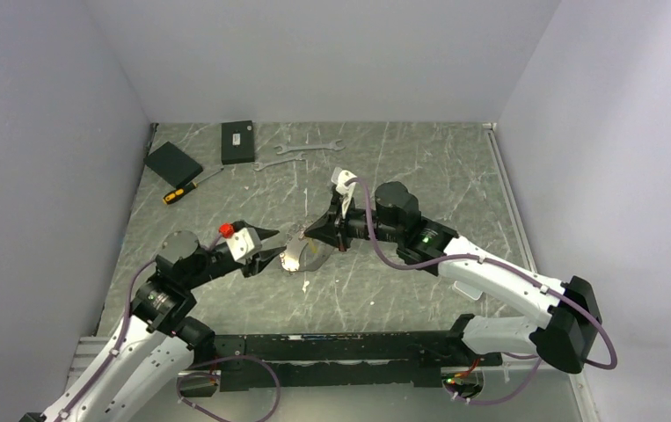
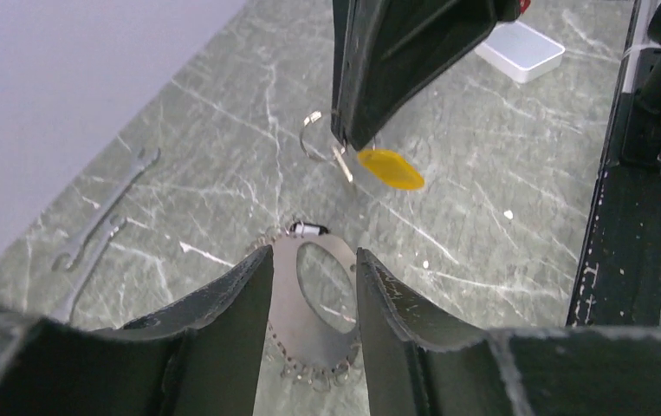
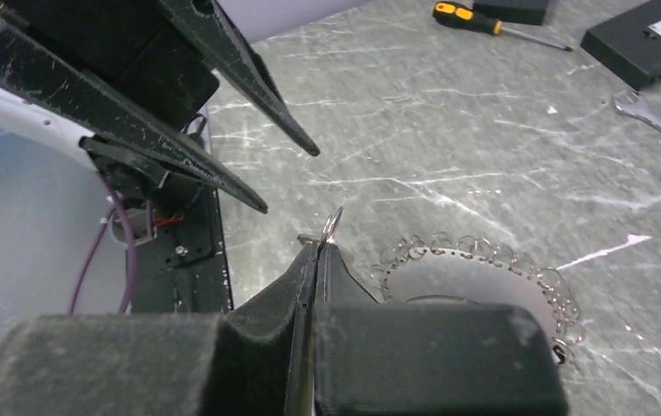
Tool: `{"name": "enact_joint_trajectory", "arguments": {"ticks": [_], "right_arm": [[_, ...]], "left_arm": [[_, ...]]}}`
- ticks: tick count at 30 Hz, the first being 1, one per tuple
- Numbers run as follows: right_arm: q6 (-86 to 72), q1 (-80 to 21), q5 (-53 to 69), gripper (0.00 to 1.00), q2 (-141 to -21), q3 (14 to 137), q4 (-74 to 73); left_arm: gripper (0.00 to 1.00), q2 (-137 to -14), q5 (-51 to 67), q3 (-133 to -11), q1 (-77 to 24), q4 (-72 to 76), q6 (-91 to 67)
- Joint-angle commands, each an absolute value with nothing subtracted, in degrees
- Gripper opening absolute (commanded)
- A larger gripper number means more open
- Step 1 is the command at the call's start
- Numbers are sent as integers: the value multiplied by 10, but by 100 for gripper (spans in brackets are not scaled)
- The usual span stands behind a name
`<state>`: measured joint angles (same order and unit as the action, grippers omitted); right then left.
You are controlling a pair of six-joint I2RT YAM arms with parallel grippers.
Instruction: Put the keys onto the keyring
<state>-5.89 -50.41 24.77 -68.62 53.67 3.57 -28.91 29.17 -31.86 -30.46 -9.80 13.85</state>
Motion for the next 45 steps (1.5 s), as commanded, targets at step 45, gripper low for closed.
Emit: {"name": "enact_joint_trajectory", "arguments": {"ticks": [45], "right_arm": [[-5, -540, 303, 0, -621, 336, 394]], "left_arm": [[28, -389, 470, -353, -300, 40, 56]]}}
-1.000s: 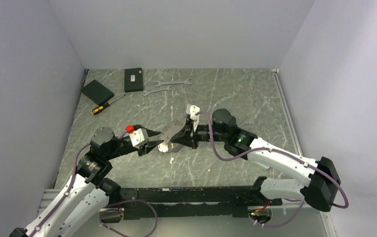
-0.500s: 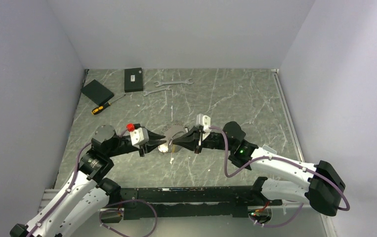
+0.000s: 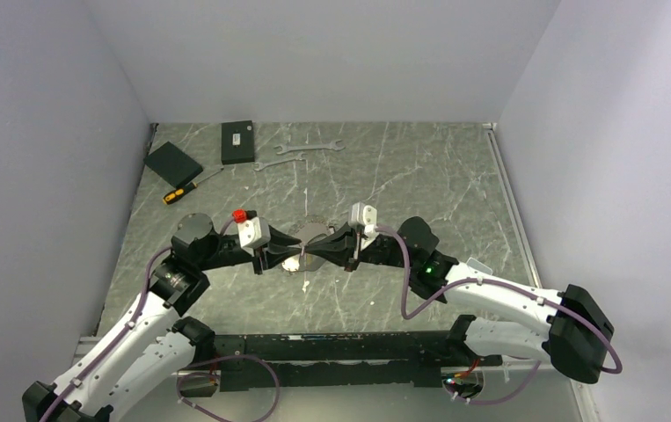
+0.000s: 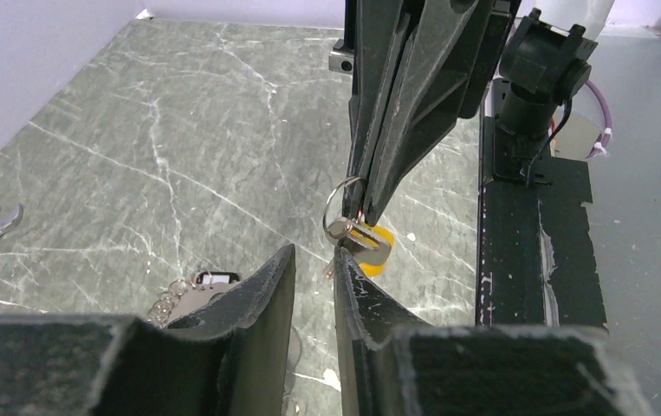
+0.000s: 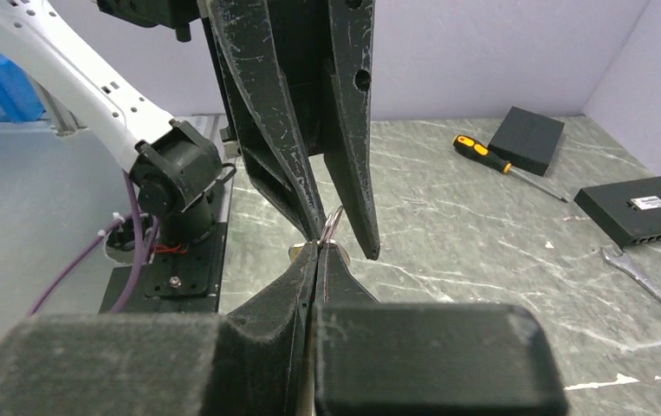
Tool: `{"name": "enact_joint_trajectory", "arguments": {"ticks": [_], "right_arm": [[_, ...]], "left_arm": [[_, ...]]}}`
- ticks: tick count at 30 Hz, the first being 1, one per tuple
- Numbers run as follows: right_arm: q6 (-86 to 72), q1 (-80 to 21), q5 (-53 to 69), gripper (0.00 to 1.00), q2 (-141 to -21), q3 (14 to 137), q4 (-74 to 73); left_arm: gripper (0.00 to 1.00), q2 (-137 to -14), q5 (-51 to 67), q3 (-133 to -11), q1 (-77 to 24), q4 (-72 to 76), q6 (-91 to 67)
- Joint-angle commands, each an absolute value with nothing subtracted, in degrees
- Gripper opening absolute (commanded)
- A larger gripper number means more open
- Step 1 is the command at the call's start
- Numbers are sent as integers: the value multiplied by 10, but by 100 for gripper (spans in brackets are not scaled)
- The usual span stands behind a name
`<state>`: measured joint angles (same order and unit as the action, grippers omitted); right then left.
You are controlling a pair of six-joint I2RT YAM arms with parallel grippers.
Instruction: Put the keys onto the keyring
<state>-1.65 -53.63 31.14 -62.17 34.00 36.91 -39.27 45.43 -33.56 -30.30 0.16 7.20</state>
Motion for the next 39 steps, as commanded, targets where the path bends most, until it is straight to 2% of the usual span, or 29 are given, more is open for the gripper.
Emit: {"name": "enact_joint_trajectory", "arguments": {"ticks": [1, 24, 33, 35, 39], "right_arm": [[-5, -540, 304, 0, -622, 337, 391], [37, -552, 278, 0, -643, 348, 354], [52, -553, 252, 0, -645, 351, 338], [56, -553, 249, 0, -646, 352, 333], [59, -555, 246, 0, -648, 353, 328]], "left_arm": [[28, -388, 470, -353, -301, 41, 57], [27, -393, 501, -352, -300, 40, 57], [38, -394, 504, -358, -301, 25, 59], [37, -394, 504, -359, -301, 23, 60], [29, -390, 502, -355, -301, 30, 57]]}}
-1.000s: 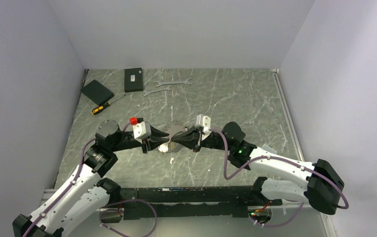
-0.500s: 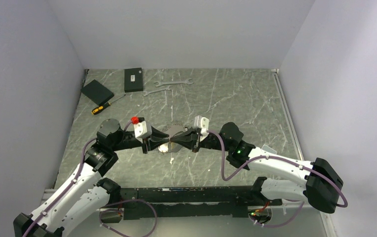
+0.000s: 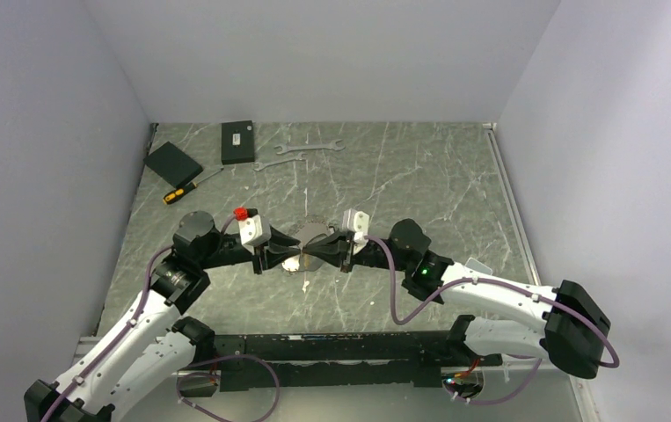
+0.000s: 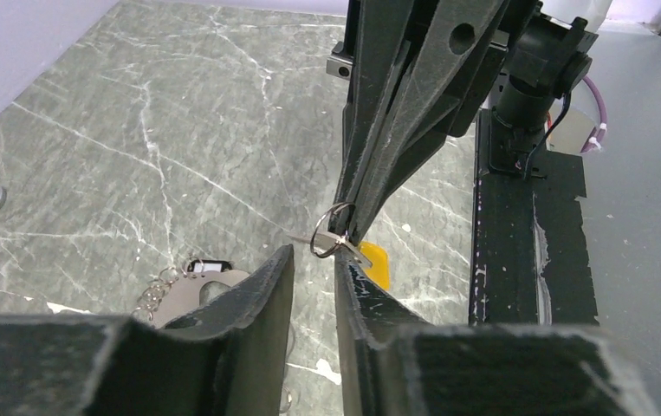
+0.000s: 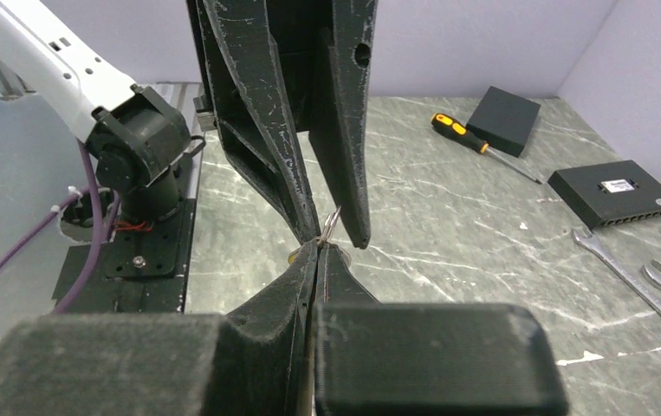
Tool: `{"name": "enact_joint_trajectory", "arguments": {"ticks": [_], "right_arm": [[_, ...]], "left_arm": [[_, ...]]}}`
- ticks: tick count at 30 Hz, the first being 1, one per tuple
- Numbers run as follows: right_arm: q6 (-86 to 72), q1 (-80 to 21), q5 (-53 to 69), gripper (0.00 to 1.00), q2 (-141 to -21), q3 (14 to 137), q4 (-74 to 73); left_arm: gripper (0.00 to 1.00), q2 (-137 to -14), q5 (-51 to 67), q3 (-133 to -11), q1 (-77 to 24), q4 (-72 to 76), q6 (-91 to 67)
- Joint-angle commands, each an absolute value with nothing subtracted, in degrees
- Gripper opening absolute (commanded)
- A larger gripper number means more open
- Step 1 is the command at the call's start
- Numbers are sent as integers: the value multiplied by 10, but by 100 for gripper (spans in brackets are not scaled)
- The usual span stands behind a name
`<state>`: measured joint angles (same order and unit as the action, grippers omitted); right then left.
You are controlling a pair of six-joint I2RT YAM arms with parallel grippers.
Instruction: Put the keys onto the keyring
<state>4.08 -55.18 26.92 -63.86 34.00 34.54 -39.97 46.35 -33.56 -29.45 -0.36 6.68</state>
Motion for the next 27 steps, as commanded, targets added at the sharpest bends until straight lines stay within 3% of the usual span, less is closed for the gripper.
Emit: {"name": "enact_joint_trajectory", "arguments": {"ticks": [1, 5, 9, 15, 20, 27], "right_arm": [[60, -555, 245, 0, -649, 353, 326], [66, -556, 238, 0, -651, 354, 319], [76, -556, 224, 0, -651, 354, 313], [71, -557, 228, 0, -643, 355, 317], [65, -557, 252, 0, -632, 356, 315], [57, -561, 266, 0, -621, 348, 315]], "left_arm": [[28, -388, 501, -354, -301, 32, 57], [30, -382, 499, -351, -301, 34, 57], [41, -379, 499, -354, -301, 15, 66], [33, -383, 503, -360, -300, -12, 86], [47, -381, 447, -365, -300, -35, 93], [45, -359, 399, -351, -300, -22, 91]]}}
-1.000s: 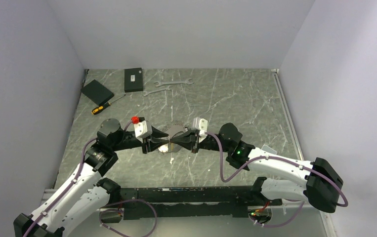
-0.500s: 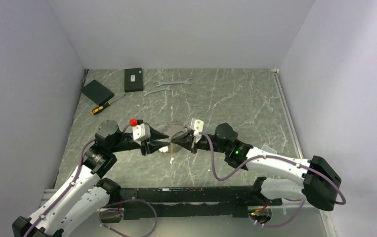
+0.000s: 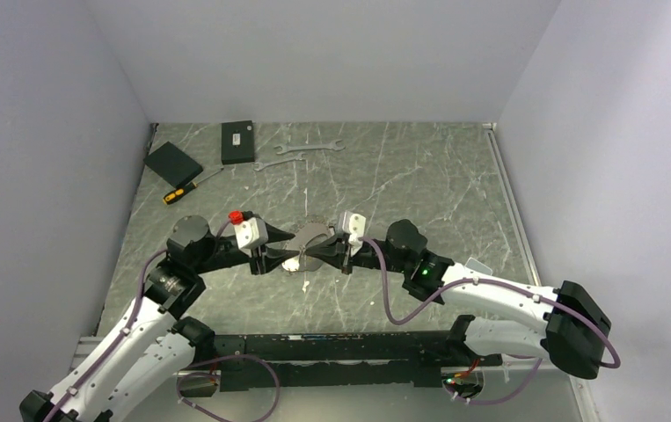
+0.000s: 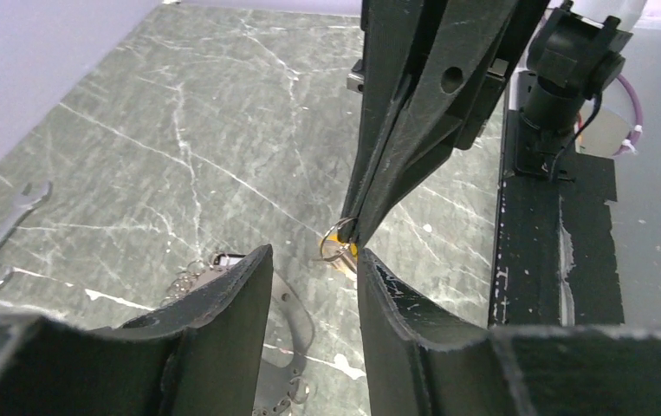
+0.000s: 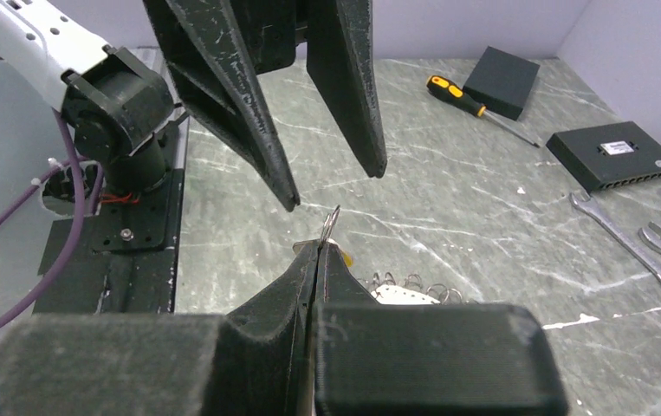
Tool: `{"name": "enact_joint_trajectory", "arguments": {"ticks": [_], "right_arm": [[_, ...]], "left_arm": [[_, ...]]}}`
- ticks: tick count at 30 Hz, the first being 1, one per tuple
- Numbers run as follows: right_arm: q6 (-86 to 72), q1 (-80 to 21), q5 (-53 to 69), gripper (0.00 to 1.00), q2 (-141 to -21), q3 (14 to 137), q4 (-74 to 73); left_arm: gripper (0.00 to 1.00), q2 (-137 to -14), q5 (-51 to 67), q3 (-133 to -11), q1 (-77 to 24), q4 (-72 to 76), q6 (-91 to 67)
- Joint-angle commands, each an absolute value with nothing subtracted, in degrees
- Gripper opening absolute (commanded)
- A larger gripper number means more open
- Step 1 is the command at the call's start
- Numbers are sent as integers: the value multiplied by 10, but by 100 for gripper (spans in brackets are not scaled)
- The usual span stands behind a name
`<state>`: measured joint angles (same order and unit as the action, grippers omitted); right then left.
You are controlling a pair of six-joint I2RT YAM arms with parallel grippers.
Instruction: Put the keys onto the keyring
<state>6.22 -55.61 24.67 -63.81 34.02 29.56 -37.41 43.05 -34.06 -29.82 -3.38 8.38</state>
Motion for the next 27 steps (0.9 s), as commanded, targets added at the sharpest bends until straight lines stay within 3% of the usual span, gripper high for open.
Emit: {"name": "enact_joint_trajectory", "arguments": {"ticks": [1, 14, 20, 23, 27], "right_arm": [[57, -561, 269, 0, -620, 349, 315], [53, -564, 275, 0, -625, 356, 330], [50, -564, 277, 0, -627, 354, 340], [47, -565, 280, 0, -633, 354, 346], [44, -566, 270, 0, -636, 352, 347]], "left_arm": [[45, -359, 398, -352, -301, -21, 91], [36, -398, 461, -361, -301, -8, 70], [20, -404, 478, -363, -301, 3, 63], [2, -403, 488, -361, -300, 19, 60], [0, -396, 485, -358, -301, 16, 66]]}}
